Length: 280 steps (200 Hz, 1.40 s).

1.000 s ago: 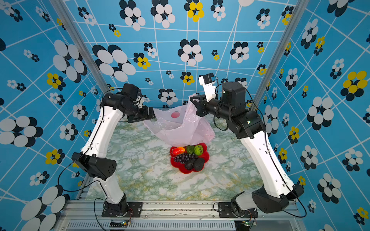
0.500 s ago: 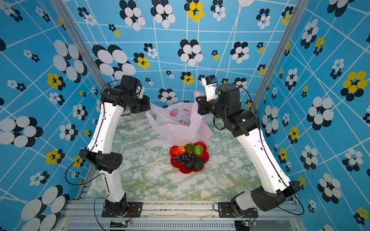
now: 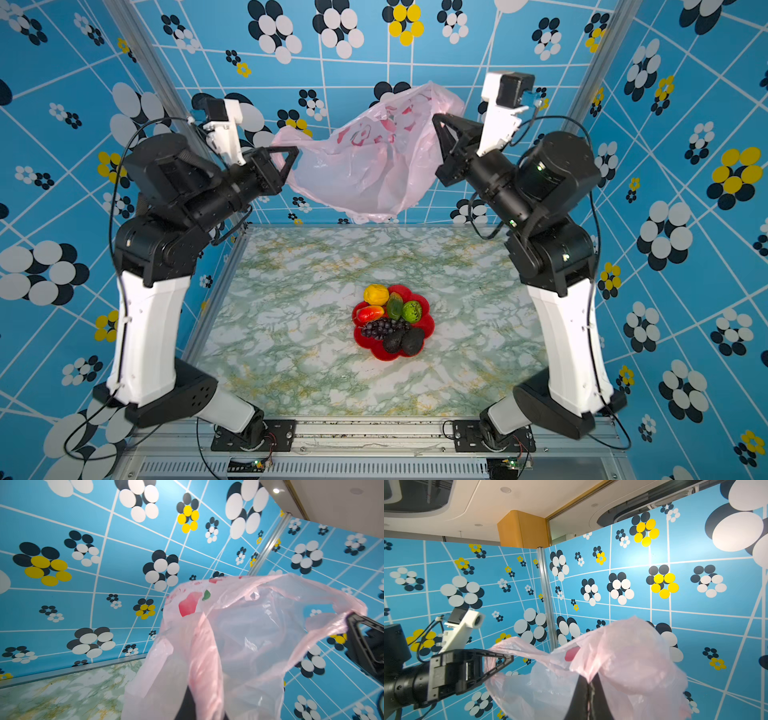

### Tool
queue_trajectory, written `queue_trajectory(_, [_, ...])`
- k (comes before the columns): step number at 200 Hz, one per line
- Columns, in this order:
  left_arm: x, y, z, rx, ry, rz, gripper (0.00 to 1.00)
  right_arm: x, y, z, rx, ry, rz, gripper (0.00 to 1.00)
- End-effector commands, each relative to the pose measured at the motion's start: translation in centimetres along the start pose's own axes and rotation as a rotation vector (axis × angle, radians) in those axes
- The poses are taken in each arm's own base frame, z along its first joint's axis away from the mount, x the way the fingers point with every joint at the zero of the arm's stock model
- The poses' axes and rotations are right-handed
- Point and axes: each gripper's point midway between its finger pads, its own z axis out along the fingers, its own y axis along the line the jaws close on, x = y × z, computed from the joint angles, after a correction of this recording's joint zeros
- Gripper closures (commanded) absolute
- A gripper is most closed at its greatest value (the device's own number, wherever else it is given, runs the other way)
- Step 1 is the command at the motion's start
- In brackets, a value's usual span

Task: Place the fruits into the plastic bag
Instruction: Shake the plastic bag at the top-center of the table.

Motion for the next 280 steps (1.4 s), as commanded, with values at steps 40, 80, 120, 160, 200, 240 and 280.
queue_trajectory(40, [26.0, 16.2, -4.0, -0.483, 0.47, -0.202, 1.0, 39.4, -6.0, -6.1, 0.3, 0.973, 0.321, 1.0])
queue_trajectory(80, [23.0, 16.9, -3.2, -0.491, 0.436, -0.215, 1.0, 34.2, -5.6, 0.7, 0.215, 0.764, 0.333, 1.0])
queue_trajectory(120, [11.5, 15.2, 0.2, -0.427, 0.277, -0.182, 1.0, 23.0, -4.2, 9.8, 0.085, 0.489, 0.325, 1.0])
queue_trajectory(160, [-2.5, 4.5, -1.2, -0.174, -0.032, 0.011, 1.0, 4.8, 0.5, 9.7, -0.094, 0.095, 0.247, 1.0])
queue_trajectory(200, [1.6, 2.1, -4.1, -0.167, -0.045, 0.199, 1.0, 12.6, -0.1, 7.4, -0.016, 0.322, 0.201, 1.0])
queue_trajectory(240, [28.0, 18.6, -5.0, -0.527, 0.503, -0.134, 1.0, 42.3, -3.9, 2.0, 0.198, 0.987, 0.405, 1.0])
queue_trajectory(280, [30.1, 22.5, -8.5, -0.632, 0.453, -0.312, 1.0, 44.0, -4.6, 4.8, 0.2, 1.001, 0.408, 1.0])
